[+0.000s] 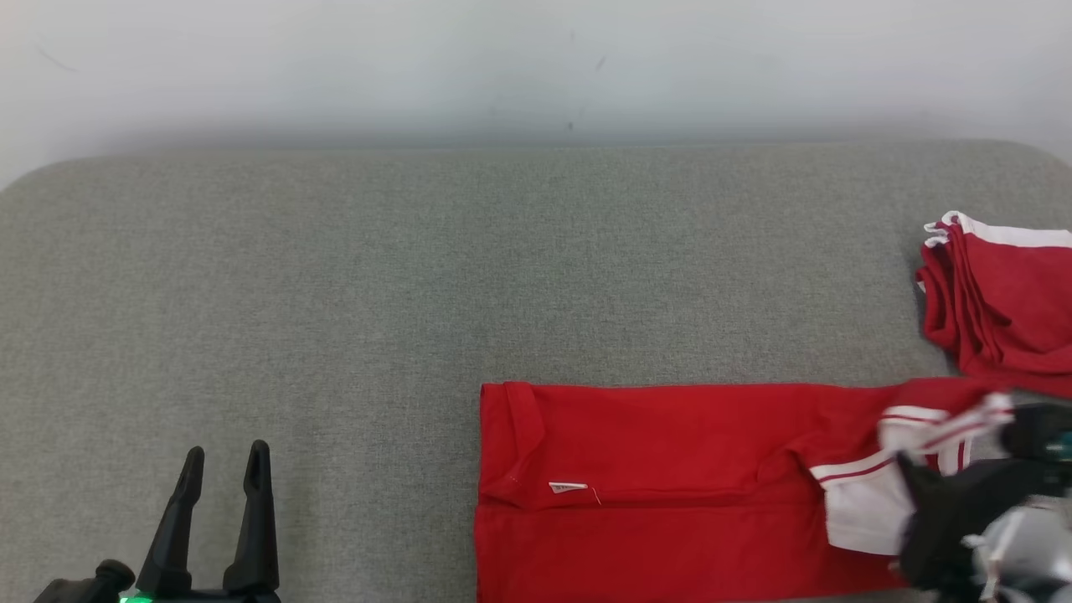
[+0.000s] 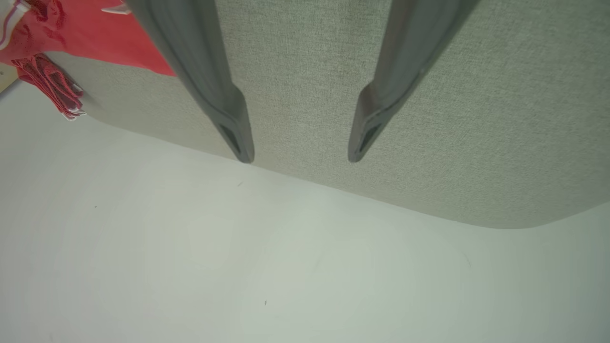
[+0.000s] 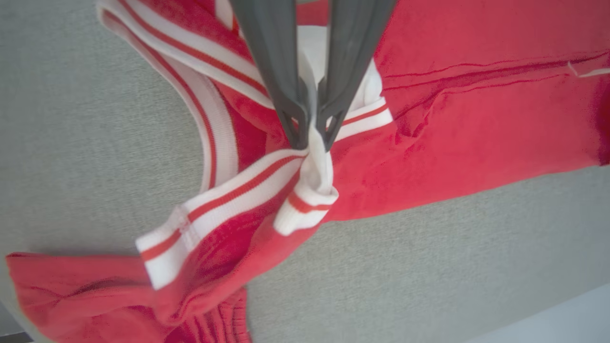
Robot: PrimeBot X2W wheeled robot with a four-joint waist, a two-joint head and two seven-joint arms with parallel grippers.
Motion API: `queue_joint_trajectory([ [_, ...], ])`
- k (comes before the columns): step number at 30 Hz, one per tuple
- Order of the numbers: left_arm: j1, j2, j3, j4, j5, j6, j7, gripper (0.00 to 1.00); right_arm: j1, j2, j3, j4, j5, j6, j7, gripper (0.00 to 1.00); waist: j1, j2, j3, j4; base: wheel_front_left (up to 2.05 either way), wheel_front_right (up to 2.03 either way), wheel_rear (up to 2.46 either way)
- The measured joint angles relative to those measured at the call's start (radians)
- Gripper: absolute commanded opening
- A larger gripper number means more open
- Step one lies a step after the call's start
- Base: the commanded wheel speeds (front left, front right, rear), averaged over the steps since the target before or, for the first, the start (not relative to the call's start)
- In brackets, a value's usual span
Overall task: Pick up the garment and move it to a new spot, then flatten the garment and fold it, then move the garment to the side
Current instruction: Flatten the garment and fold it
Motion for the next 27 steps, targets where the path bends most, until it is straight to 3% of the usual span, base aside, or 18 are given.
queue_joint_trajectory([
  [5, 0.005, 0.0, -0.002, 0.001, -0.001, 0.0, 0.0, 1.0, 0.034, 0.001, 0.208, -0.004, 0.078, 0.0, -0.007, 0.0, -0.0002, 0.0, -0.011, 0.01, 0.0, 0.0, 0.0],
  [12, 0.006, 0.004, -0.022, 0.004, -0.007, 0.0, 0.0, 1.0, -0.023, 0.001, 0.415, 0.078, 0.1, 0.0, -0.024, 0.0, -0.0001, -0.0001, -0.016, 0.031, 0.0, 0.0, 0.0],
  [27, -0.02, 0.004, -0.068, 0.037, -0.019, 0.0, 0.0, 1.0, -0.229, 0.001, 0.625, 0.358, 0.233, 0.0, -0.166, 0.0, -0.0002, -0.0001, -0.005, 0.102, 0.0, 0.0, 0.0],
])
